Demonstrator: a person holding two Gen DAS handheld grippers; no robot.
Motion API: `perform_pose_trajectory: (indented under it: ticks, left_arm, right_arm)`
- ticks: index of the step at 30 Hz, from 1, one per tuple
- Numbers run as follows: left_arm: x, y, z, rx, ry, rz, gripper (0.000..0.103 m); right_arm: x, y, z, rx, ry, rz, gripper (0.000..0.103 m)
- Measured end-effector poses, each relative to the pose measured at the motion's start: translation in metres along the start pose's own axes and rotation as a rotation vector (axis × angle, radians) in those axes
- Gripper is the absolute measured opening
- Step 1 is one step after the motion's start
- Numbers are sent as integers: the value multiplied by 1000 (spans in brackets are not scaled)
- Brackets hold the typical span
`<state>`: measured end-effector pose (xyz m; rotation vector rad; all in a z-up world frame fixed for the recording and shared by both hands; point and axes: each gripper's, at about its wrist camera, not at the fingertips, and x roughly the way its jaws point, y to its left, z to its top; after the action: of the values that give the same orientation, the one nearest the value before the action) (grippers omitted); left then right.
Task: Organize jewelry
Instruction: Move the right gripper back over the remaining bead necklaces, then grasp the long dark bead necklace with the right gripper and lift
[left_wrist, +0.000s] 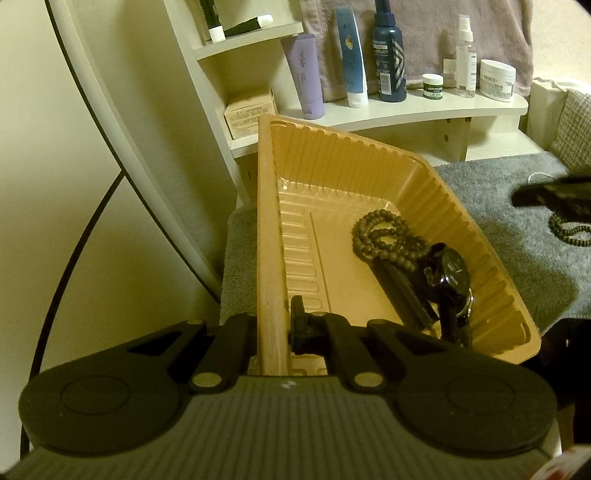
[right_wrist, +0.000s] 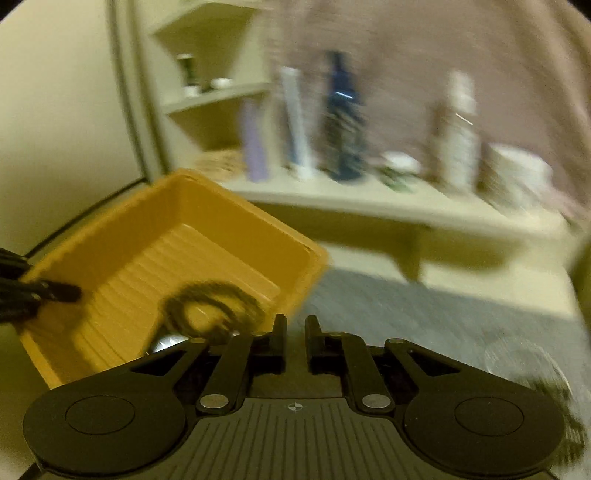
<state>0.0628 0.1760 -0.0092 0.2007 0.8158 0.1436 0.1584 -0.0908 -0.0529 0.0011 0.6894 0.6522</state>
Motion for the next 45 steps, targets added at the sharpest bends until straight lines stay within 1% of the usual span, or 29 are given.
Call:
perform_pose_trajectory:
  ticks: [3, 7, 13, 18, 23, 27, 30, 32, 34, 41, 45]
  left_arm:
    - [0, 0, 0, 2, -1, -1, 3]
    - [-1, -1, 1, 9, -3, 0, 3]
    - [-2, -1, 1, 11, -5, 1, 4]
    - [-2, -1, 1, 14, -3, 1, 3]
    - [-2, -1, 2, 18, -1, 4, 3]
    - [-1, -1, 2, 19, -1, 5, 3]
    - [-1, -1, 1, 19, 0, 5, 3]
    - [-1, -1, 1, 19, 0, 6, 3]
    - [-1, -1, 1, 19, -1, 5, 3]
    - [-1, -1, 1, 19, 0, 6, 3]
    - [0, -1, 1, 20, 0, 7, 3]
  right_arm:
    - [-17, -23, -20, 71, 0, -79, 11]
    - [-39, -52, -39, 128, -9, -197, 13]
    - [-60, -93, -55, 145, 12, -339, 19]
    - [-70, -110, -66, 116, 27, -396, 24]
    - [-72, -113, -69, 74, 37, -401, 24]
    - [-66, -104, -68, 10, 41, -365, 24]
    - [-61, -93, -67, -51, 51, -319, 24]
    - [-55, -88, -67, -100, 85, -317, 24]
    - [-46, -86, -68, -131, 132, -338, 24]
    - [-48, -94, -69, -75, 131, -342, 26]
    - [-48, -100, -68, 14, 137, -320, 26]
